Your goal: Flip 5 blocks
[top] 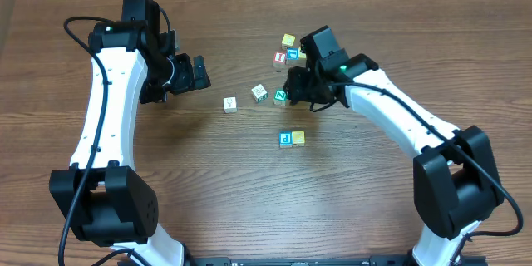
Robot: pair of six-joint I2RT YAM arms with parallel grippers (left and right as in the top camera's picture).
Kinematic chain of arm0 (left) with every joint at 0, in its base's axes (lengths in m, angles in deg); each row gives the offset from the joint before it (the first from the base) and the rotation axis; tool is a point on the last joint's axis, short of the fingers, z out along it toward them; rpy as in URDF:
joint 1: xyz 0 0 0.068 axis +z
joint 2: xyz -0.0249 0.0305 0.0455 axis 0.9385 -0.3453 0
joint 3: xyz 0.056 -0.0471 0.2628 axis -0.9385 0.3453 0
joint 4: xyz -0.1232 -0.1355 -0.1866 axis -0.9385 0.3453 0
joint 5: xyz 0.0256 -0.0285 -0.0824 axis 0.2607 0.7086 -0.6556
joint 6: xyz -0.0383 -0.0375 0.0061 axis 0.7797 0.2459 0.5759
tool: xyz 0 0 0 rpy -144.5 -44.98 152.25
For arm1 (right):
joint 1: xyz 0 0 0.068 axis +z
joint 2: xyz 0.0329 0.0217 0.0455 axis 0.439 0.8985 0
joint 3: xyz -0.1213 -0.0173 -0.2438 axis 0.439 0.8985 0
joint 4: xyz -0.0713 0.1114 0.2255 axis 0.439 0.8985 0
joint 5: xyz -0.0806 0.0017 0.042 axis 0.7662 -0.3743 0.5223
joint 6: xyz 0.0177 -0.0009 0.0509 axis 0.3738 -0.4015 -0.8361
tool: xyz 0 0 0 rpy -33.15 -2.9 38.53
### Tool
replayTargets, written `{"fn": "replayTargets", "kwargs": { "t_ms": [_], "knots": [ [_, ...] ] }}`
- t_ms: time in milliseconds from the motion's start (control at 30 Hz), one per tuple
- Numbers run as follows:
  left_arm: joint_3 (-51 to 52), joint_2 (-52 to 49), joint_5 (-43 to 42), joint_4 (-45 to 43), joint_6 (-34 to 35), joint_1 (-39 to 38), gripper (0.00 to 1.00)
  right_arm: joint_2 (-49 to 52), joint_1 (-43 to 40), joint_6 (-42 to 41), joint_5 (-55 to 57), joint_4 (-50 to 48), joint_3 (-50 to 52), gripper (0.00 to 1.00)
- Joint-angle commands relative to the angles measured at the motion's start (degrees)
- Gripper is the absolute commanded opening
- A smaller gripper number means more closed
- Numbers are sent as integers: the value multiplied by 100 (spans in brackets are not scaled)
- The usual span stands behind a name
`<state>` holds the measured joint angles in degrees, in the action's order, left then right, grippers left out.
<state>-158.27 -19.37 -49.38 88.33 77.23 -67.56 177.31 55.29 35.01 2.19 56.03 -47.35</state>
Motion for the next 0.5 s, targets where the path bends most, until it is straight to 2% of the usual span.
{"fn": "replayTargets", "kwargs": {
  "t_ms": [0, 333, 467],
  "knots": [
    [-116, -74, 57, -2, 57, -2, 100, -9, 254, -776, 745, -179, -92, 52],
    [-116, -74, 55, -2, 57, -2, 100, 520, 1027, -922, 2675, -673, -92, 53],
    [-116, -74, 55, -2, 57, -2, 100, 708, 1064, -905, 2754, -881, -90, 53]
  ]
}}
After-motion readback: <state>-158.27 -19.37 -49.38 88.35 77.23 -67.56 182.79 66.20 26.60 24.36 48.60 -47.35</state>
